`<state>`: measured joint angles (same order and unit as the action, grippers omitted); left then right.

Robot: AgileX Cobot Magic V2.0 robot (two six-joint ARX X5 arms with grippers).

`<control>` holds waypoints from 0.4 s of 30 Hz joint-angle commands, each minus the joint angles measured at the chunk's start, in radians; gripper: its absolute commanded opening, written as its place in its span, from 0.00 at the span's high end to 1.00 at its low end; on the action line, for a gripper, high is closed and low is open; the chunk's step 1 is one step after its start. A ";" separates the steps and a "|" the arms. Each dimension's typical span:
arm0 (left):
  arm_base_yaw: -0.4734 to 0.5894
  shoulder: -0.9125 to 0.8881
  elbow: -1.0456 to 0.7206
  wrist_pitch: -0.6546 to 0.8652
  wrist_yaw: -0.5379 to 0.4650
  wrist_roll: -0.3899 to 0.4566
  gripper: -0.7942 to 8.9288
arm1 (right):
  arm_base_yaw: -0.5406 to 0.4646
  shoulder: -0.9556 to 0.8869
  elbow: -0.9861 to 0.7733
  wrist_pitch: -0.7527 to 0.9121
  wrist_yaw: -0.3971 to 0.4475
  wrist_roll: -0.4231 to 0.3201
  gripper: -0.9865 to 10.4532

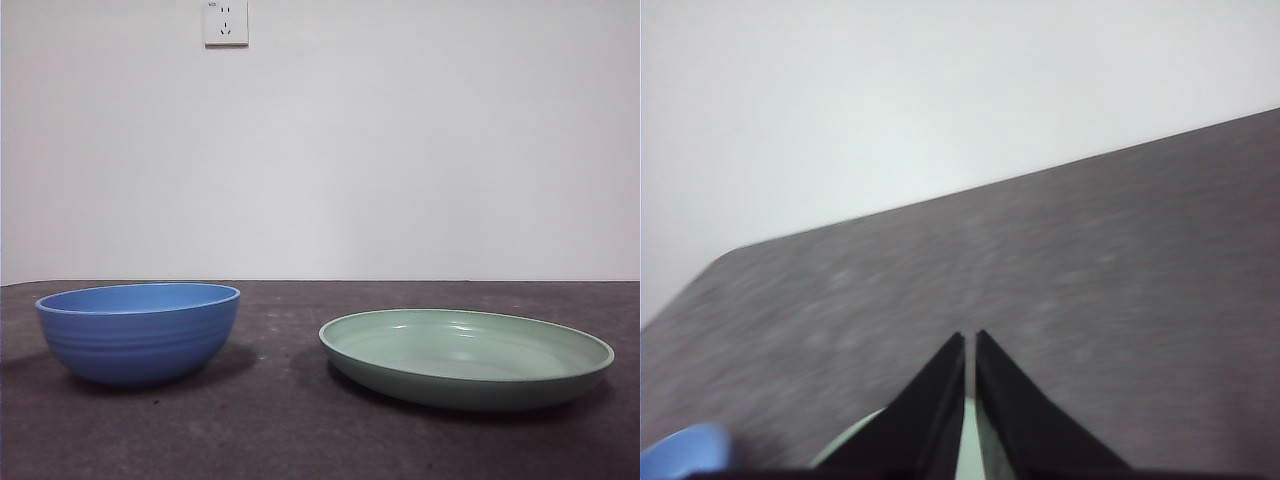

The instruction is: Pick up the blue bowl, put it on the green plate, put it on desk

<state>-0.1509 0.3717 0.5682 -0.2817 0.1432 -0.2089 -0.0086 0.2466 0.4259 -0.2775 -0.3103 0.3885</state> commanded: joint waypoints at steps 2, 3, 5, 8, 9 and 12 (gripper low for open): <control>-0.010 0.110 0.129 -0.016 0.106 -0.006 0.91 | 0.000 0.121 0.142 -0.075 -0.117 -0.020 0.90; -0.010 0.131 0.149 -0.019 0.126 -0.008 0.91 | 0.000 0.148 0.173 -0.096 -0.140 -0.036 0.90; -0.016 0.180 0.197 -0.032 0.173 -0.015 0.91 | 0.000 0.209 0.240 -0.143 -0.184 -0.069 0.90; -0.022 0.245 0.266 -0.088 0.218 -0.015 0.91 | 0.000 0.292 0.328 -0.211 -0.235 -0.115 0.90; -0.024 0.266 0.287 -0.110 0.234 -0.015 0.91 | 0.000 0.314 0.350 -0.228 -0.251 -0.127 0.90; -0.029 0.334 0.355 -0.188 0.289 -0.014 0.91 | 0.000 0.382 0.419 -0.284 -0.304 -0.163 0.90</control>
<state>-0.1757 0.6914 0.8959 -0.4660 0.4183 -0.2214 -0.0086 0.6205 0.8268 -0.5625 -0.6060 0.2649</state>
